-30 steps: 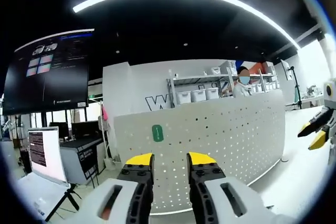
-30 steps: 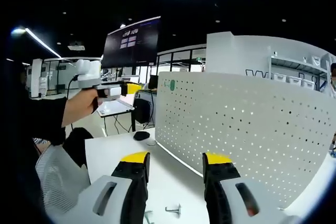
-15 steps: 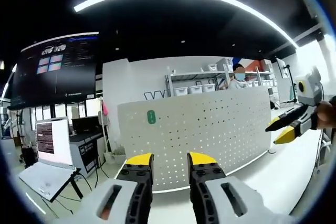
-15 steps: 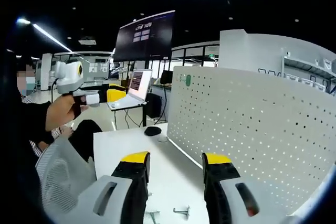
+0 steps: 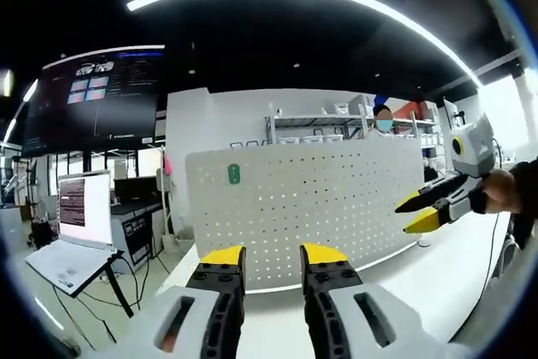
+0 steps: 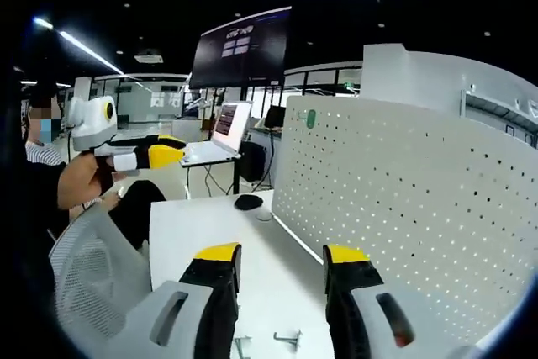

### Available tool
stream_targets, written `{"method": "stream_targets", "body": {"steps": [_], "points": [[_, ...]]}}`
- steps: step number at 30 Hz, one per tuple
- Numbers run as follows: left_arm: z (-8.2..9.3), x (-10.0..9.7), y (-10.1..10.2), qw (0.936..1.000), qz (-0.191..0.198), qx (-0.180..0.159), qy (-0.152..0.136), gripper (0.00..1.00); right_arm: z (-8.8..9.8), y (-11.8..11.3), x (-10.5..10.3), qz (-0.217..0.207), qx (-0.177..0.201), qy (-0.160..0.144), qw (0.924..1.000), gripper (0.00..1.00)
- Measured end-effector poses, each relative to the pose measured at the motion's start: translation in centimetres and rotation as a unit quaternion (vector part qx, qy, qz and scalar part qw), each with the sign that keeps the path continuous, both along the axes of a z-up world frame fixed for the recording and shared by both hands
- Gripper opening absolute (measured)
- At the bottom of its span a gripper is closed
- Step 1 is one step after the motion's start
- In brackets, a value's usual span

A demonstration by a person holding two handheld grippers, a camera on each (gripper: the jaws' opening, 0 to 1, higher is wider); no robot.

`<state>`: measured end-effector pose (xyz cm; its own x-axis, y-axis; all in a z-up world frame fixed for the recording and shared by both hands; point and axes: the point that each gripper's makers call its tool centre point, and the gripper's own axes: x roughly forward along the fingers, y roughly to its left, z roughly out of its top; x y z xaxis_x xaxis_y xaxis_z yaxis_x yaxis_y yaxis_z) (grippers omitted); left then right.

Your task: Insert the hook assembly into the mounting plate slot until the hook locks in place.

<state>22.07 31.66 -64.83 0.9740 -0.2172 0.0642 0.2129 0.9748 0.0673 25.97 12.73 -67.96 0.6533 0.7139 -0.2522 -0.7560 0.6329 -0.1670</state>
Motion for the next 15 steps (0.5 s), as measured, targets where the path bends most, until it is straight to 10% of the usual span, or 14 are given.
{"method": "stream_targets", "body": {"steps": [15], "points": [[-2.6, -0.2, -3.6, 0.9988, -0.043, 0.004, 0.025, 0.26, -10.8, -2.3, 2.9, -0.018, -0.098, 0.088, 0.9911, 0.25]]}}
